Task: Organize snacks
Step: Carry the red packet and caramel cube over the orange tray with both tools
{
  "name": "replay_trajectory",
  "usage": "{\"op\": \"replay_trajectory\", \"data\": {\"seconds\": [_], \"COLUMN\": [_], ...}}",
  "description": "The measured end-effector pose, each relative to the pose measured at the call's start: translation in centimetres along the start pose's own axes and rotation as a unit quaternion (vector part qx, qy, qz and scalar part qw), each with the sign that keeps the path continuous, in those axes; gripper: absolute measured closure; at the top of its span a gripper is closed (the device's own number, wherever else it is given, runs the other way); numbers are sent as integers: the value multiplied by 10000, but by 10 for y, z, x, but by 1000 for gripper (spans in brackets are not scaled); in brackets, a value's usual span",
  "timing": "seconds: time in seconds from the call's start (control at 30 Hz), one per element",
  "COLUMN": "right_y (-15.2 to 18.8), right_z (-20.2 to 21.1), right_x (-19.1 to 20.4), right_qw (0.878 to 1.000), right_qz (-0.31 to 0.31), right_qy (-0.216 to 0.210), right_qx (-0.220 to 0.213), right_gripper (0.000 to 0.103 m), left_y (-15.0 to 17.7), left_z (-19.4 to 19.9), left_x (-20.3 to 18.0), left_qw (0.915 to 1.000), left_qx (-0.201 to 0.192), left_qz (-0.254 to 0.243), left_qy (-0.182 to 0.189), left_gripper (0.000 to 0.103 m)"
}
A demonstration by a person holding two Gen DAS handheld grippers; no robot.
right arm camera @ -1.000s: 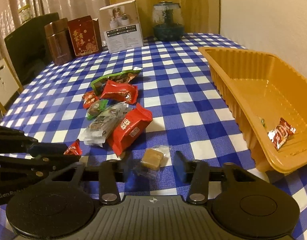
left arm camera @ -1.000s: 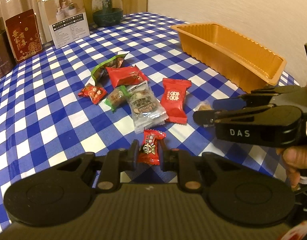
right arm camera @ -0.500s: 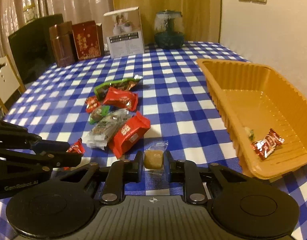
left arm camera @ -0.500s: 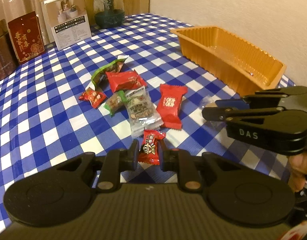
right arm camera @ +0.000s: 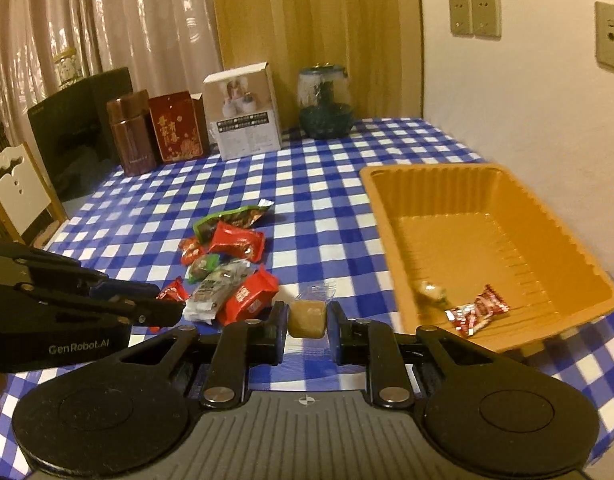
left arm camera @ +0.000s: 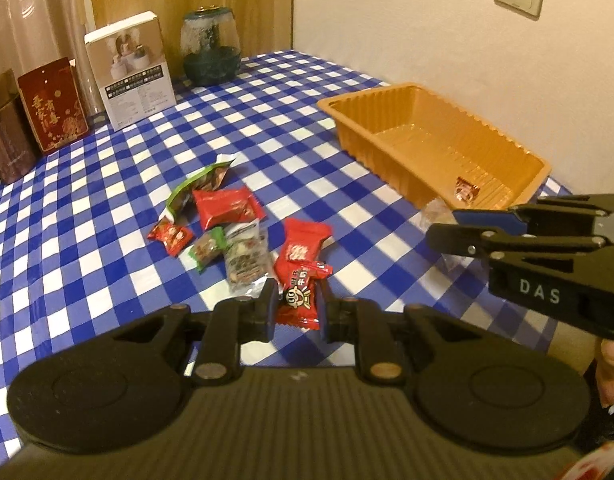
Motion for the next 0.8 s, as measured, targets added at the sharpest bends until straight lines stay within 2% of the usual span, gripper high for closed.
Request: {"op": "replay_trajectory", "data": {"seconds": [0.4,0.8], "right_y": [-8,-15], "right_z": [33,49], "right_x": [-40,-89], "right_qw": [9995,9972], "right_qz": [-198,-448], "right_qy": [214,537], "right_qx": [-142,-269], "right_gripper": [82,82], "left_y": [-29,-52], "left_z": [11,0], "left_x": [-41,-79], "left_qw": [9999,9994], "left_qx": [-101,-155], "left_qz": [64,71], "left_qy": [44,298], "left_gripper": [85,85]}}
Point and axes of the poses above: each gripper's, at about its wrist camera, not at the fingertips, and z roughly against the way its jaws point, x to its left, y to its underside, the point moved 9 cm from there along -z, roughly the way its jaws point, and after that the axes turned 2 degrees about z, right-handed, at the moved point
